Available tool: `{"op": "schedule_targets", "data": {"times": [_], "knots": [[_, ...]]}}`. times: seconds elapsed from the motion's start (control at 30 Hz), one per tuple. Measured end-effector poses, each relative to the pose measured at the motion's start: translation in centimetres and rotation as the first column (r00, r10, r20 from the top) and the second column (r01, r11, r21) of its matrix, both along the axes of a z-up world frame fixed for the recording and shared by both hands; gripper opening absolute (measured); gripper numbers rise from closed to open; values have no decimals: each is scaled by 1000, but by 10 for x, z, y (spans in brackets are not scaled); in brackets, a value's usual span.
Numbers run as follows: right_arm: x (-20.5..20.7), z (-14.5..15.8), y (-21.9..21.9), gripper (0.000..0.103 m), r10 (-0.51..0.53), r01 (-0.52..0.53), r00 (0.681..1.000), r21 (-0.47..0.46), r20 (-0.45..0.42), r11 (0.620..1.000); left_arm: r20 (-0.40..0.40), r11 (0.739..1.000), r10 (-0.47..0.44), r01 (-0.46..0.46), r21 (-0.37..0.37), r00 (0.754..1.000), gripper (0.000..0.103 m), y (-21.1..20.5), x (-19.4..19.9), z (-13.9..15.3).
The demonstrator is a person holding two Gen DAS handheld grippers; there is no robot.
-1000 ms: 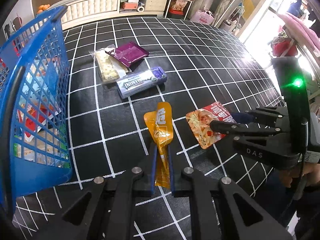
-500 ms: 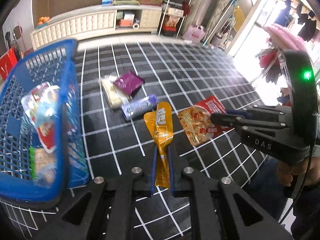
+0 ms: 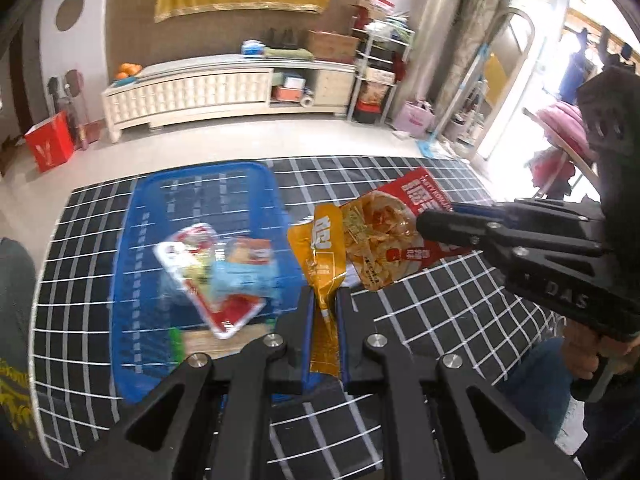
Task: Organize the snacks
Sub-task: 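Carry the orange pouch into the basket and open the left tool while the right tool carries the red pouch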
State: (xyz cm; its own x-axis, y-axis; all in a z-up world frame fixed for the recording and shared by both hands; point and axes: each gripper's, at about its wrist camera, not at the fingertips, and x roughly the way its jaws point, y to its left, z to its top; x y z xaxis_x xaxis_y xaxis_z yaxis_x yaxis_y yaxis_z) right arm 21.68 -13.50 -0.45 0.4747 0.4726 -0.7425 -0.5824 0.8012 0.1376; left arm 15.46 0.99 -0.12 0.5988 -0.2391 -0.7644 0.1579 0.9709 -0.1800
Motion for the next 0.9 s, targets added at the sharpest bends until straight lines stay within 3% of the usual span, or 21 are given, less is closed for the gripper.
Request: {"op": "schedule_targets", "data": {"times": [0.33,0.73,0.83,0.9], "knots": [[-1,-13,60,15,78,-79,996,-31,-31,996,-48,997,80,-79,21,996,9,62,3,-14],[2,-45,93,15,86,-98,992,-126,-94,987,-109,996,83,-78,49,991,10,83,18,-49],[3,-53,98,15,85,-100,990,-139,-109,985,-113,996,84,-79,52,990,13,85,22,-55],[4,-55,100,15,83,-99,990,-146,-111,984,-113,994,95,-87,70,989,20,86,24,-58]]}}
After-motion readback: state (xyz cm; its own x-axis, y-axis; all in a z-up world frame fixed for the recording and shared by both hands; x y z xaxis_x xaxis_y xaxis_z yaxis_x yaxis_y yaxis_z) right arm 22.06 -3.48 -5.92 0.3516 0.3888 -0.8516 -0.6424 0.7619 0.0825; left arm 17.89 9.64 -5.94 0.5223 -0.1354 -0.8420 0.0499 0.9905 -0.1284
